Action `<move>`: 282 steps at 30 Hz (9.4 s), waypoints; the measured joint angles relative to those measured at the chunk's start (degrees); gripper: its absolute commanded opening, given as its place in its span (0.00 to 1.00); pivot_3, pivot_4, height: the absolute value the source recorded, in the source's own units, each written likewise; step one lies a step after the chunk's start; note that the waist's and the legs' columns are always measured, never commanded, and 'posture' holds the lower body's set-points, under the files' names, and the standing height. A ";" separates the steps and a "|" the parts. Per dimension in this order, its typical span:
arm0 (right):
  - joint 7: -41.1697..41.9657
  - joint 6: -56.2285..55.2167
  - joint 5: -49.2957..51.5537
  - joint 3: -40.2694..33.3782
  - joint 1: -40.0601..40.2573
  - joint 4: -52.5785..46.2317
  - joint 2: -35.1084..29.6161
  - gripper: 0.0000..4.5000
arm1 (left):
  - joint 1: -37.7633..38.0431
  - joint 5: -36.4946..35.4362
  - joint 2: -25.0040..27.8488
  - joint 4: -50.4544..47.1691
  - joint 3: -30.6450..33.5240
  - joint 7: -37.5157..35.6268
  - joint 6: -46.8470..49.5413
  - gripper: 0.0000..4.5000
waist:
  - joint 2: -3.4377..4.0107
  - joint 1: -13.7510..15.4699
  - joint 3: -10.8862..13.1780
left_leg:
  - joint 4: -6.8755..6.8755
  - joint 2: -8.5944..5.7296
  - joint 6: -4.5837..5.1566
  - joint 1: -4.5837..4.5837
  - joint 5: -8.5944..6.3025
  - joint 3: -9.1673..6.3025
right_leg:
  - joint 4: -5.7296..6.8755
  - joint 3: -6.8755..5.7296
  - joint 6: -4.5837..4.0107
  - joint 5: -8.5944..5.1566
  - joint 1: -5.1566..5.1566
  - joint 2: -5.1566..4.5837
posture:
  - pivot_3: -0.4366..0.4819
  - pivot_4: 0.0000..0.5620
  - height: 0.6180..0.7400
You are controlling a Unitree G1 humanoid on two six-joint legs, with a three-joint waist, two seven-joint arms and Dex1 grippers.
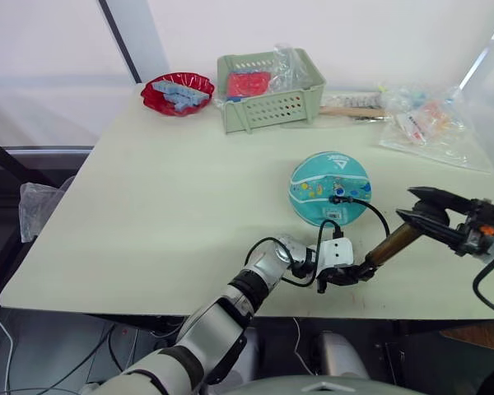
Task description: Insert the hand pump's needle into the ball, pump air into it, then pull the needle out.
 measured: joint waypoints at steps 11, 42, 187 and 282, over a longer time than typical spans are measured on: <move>-0.25 -7.23 -7.24 7.04 1.20 4.19 8.78 0.40 | -0.14 0.00 0.08 0.05 0.04 -0.12 0.00 0.21 | 0.12 -0.06 -0.04 | -0.03 -0.01 0.00 0.03 0.00 -0.01 | 0.00 0.02 -0.01 0.00 0.00 0.04 | 0.48 0.27 0.97; 3.40 11.69 15.34 -15.53 -11.70 1.99 -15.18 0.40 | -0.59 -0.10 -0.40 0.04 0.20 -0.82 -0.10 0.21 | 0.79 0.10 0.68 | 0.04 -0.13 0.04 -0.18 0.02 0.06 | 0.00 0.03 0.01 0.02 -0.06 -0.10 | 0.48 0.27 0.97; 4.62 -11.47 -8.93 3.96 0.90 3.21 3.01 0.39 | -0.47 0.30 -0.19 2.19 -0.75 0.63 -2.42 0.21 | -0.02 0.04 -0.08 | 0.01 -0.13 0.01 0.05 0.01 -0.10 | 0.00 -0.01 0.06 -0.02 0.04 0.01 | 0.48 0.27 0.97; 2.16 13.42 19.78 -17.17 -11.29 2.79 -14.64 0.39 | -1.87 -0.03 -0.48 2.83 -0.21 -0.47 -2.53 0.21 | 0.60 0.09 0.60 | 0.05 -0.34 0.02 -0.12 0.01 -0.30 | 0.04 0.06 0.05 0.00 -0.06 -0.33 | 0.48 0.27 0.97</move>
